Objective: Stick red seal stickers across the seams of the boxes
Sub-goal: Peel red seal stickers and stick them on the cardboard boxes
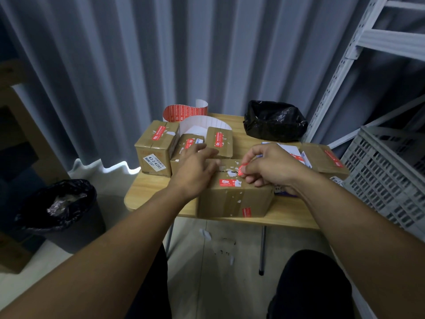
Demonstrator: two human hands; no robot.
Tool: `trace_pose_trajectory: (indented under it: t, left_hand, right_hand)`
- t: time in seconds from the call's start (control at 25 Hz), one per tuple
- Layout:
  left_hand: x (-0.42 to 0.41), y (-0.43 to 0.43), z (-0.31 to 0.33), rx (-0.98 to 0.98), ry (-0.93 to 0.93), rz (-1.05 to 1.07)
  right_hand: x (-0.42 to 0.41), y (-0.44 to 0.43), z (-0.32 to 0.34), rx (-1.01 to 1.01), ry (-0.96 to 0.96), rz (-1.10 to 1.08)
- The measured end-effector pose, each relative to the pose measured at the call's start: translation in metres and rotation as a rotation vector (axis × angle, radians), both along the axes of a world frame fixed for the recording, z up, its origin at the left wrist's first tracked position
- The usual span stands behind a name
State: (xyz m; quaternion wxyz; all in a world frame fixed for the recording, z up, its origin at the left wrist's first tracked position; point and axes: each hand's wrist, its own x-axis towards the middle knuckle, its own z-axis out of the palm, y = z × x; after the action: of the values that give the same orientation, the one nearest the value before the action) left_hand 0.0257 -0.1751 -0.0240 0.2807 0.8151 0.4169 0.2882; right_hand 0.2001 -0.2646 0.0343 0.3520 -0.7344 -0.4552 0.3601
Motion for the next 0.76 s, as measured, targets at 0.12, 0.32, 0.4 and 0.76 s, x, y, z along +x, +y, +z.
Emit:
trace_pose_trajectory:
  t: [0.12,0.32,0.4,0.76]
  left_hand:
    - [0.002,-0.007,0.02,0.08,-0.145,-0.039]
    - [0.005,-0.012,0.038,-0.205,-0.359,-0.189]
    - [0.0,-0.014,0.038,-0.348,-0.475,-0.16]
    - [-0.015,0.0,0.031,-0.438,-0.464,0.101]
  right_hand:
    - [-0.005,0.004,0.004,0.076,0.076,0.004]
    - [-0.019,0.008,0.012,0.208,0.284,-0.007]
    - [-0.021,0.008,0.011,0.215,0.337,-0.003]
    - [-0.022,0.003,-0.002,0.115,-0.191,0.105]
